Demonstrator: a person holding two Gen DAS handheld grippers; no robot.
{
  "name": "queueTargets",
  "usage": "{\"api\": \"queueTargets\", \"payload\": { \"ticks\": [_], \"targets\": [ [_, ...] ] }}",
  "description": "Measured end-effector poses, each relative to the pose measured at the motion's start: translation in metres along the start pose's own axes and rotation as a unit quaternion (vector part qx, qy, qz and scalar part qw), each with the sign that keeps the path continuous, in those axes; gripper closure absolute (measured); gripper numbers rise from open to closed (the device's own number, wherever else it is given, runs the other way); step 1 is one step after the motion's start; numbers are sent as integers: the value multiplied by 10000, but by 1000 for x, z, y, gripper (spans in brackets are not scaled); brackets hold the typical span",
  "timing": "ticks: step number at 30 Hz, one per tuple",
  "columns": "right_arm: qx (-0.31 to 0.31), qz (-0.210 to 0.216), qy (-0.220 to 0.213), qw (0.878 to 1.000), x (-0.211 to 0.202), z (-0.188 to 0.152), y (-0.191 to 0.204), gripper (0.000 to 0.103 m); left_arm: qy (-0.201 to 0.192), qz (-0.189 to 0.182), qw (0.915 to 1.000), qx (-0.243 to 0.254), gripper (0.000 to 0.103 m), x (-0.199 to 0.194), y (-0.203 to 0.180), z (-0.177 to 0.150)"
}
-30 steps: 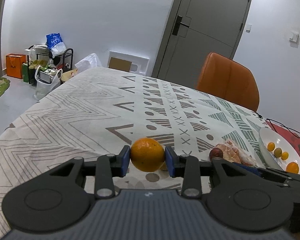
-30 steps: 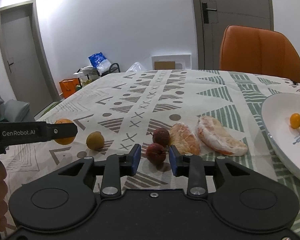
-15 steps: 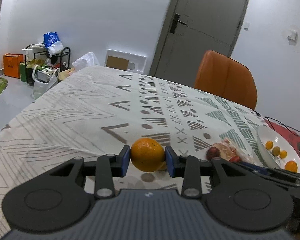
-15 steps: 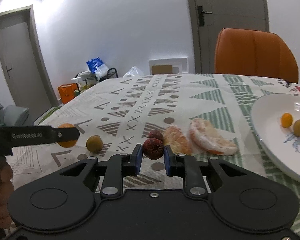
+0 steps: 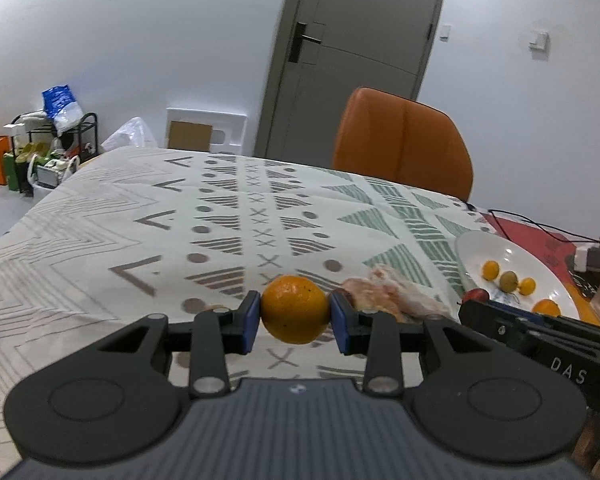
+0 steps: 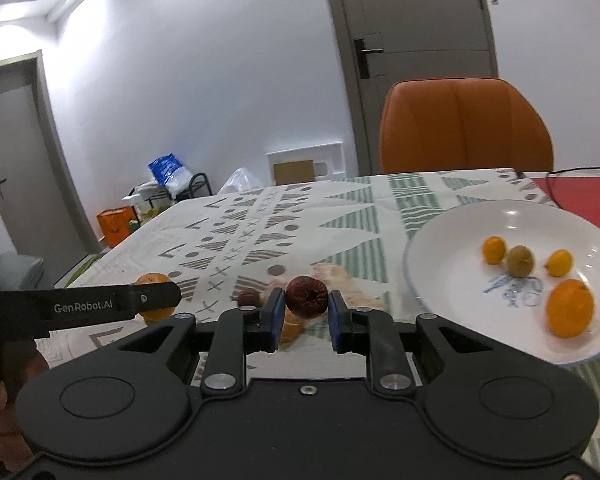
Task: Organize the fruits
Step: 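Carry the plum and orange with both tools over the white plate, then open the right tool to drop the plum into the plate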
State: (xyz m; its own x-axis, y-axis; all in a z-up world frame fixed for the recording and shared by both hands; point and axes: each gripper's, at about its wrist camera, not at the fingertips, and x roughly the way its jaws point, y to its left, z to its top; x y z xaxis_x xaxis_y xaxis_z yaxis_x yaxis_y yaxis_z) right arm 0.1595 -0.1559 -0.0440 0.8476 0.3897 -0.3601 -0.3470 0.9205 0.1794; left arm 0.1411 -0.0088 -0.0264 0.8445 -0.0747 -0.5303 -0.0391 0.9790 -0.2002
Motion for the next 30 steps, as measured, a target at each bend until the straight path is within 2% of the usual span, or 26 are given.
{"api": "queueTargets", "payload": {
  "ticks": [18,30],
  "targets": [
    [343,-444,-296,9980,-34,-2,-48,82,33,-376,9987,354,67,11,-55,-2],
    [659,-714,-330,9947,-44,-12,-84,82,81,-591,9966,576,67,20,-90,-5]
  ]
}}
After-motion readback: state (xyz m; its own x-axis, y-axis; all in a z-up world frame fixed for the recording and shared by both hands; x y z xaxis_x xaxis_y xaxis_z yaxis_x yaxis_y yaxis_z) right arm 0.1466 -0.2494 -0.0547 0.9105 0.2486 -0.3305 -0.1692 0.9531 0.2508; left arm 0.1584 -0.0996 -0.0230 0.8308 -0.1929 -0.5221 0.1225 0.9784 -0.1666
